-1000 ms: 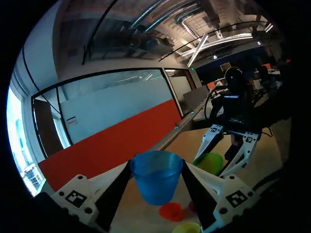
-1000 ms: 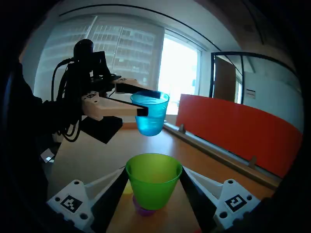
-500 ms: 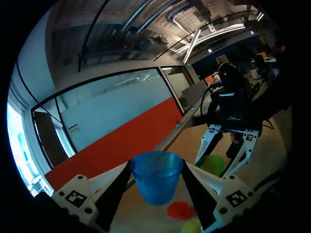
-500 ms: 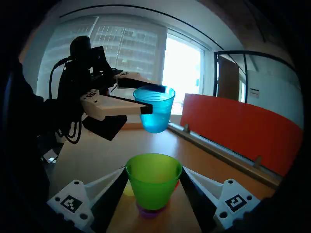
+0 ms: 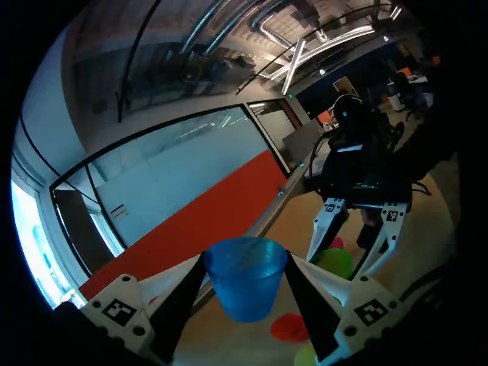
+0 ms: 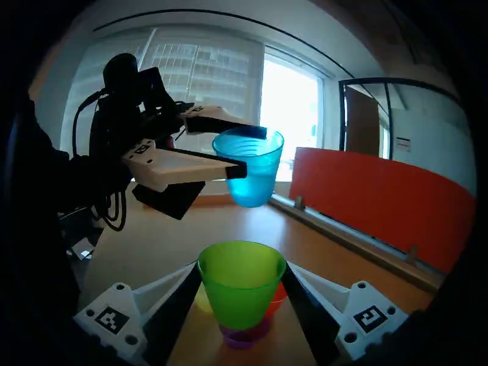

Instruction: Pour water

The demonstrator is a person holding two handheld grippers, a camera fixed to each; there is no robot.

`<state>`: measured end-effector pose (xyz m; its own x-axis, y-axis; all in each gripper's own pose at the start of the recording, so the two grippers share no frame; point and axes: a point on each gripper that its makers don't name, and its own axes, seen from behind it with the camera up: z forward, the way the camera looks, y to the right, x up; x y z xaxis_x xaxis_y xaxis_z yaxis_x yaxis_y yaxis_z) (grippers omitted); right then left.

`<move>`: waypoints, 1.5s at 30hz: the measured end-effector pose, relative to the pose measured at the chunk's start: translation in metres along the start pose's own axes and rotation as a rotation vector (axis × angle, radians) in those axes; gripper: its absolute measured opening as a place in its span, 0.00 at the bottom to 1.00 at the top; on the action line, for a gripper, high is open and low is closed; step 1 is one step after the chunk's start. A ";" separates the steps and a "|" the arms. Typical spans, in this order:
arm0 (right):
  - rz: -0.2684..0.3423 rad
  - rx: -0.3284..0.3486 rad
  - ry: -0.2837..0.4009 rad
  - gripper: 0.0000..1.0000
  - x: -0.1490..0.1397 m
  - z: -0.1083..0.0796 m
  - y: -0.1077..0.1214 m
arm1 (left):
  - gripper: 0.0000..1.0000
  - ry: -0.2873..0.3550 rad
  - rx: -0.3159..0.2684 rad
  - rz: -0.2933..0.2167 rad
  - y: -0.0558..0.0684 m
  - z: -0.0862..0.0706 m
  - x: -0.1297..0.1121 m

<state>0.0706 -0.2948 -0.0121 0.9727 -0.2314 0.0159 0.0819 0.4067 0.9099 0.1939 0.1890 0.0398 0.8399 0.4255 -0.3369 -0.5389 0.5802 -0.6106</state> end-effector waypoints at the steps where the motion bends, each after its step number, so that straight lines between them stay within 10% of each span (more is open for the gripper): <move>1: 0.001 0.002 0.000 0.93 0.000 0.001 -0.001 | 0.88 0.000 0.000 0.004 0.000 0.000 0.000; 45: 0.047 0.044 0.033 0.93 -0.001 0.022 -0.016 | 0.88 -0.017 0.043 0.201 -0.001 -0.004 0.002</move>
<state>0.0637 -0.3207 -0.0178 0.9820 -0.1833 0.0463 0.0268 0.3772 0.9258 0.1969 0.1864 0.0370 0.7140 0.5475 -0.4364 -0.6983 0.5115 -0.5008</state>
